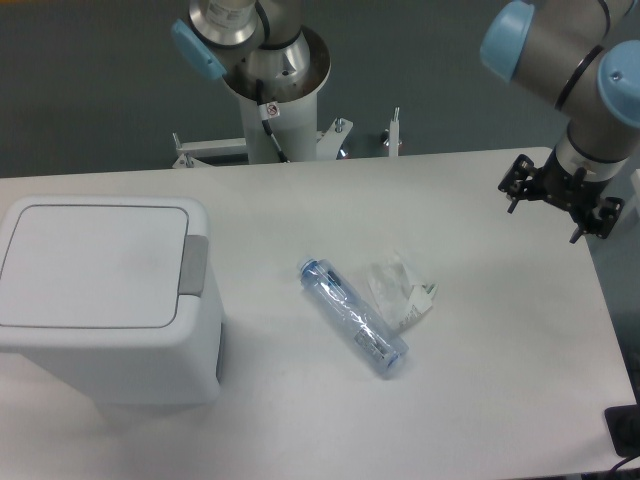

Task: Open the trash can
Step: 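Move the gripper from its rest pose over the plastic bottle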

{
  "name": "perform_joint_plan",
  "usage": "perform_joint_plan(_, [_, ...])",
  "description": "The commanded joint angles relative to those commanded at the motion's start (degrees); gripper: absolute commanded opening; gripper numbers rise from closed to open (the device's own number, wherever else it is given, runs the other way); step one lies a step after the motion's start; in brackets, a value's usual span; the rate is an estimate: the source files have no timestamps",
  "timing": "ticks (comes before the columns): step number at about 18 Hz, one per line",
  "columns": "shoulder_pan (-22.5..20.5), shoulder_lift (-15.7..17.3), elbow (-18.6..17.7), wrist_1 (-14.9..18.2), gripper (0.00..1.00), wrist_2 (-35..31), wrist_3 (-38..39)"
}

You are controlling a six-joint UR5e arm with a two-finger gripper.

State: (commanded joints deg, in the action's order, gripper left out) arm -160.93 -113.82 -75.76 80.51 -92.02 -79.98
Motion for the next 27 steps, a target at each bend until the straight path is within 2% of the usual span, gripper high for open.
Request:
perform_joint_plan(10, [0.0,0.26,-0.18,-1.23,1.0,3.6,0.88])
perform_joint_plan(14, [0.88,1.32,-1.84,-1.23,1.0,4.57,4.82])
perform_joint_plan(17, [2.19,2.02,-1.93,-1.41,1.0,10.36,15.62])
perform_joint_plan(20, [4.82,4.03,-2.11,-0.97,1.0,15.28,17.48])
perform_joint_plan(22, [6.5,6.67,-2.99,-0.79,1.0,19.84,22.39])
perform_joint_plan(25, [8.34,7.82,-2.9,-0.79,1.0,26.17,26.53])
perform_joint_plan(27, [10.1,8.52,-1.5,-0.97,1.0,29.08,30.82])
